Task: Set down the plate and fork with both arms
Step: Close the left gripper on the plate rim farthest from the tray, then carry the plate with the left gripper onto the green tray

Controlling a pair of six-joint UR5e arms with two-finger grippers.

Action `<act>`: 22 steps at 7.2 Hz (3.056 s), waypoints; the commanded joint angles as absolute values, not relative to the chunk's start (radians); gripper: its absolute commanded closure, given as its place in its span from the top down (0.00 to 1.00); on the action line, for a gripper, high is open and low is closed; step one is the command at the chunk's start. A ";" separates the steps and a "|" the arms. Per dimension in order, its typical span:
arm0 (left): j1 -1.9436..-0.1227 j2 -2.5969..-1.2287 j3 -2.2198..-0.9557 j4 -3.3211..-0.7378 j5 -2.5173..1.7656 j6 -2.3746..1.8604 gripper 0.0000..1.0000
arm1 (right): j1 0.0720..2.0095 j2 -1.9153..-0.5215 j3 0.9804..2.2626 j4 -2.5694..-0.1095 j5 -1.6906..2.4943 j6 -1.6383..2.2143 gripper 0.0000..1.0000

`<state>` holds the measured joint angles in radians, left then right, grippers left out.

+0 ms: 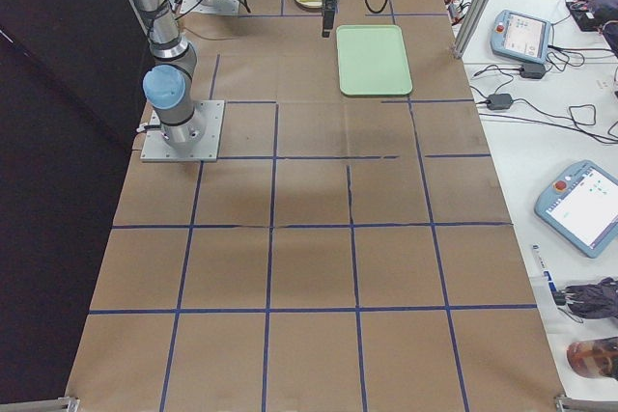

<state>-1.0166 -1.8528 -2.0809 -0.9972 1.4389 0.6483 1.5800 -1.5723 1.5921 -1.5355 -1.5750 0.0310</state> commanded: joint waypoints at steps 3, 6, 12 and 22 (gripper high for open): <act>-1.015 -1.850 -2.082 -0.999 1.436 0.643 0.12 | 1.580 -1.572 1.591 -1.537 -1.574 0.032 1.00; -1.035 -1.824 -2.077 -1.011 1.372 0.643 0.00 | 1.578 -1.572 1.591 -1.537 -1.572 0.032 1.00; -1.363 -1.793 -1.986 -1.052 1.151 0.232 0.00 | 1.575 -1.572 1.591 -1.537 -1.574 0.031 1.00; -1.635 -2.278 -1.413 -1.065 1.147 -0.095 0.02 | 1.575 -1.572 1.592 -1.537 -1.574 0.029 1.00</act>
<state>-1.6385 -2.2719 -1.4297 -1.0658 1.1475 -0.0878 1.5754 -1.5723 1.5922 -1.5370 -1.5733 0.0297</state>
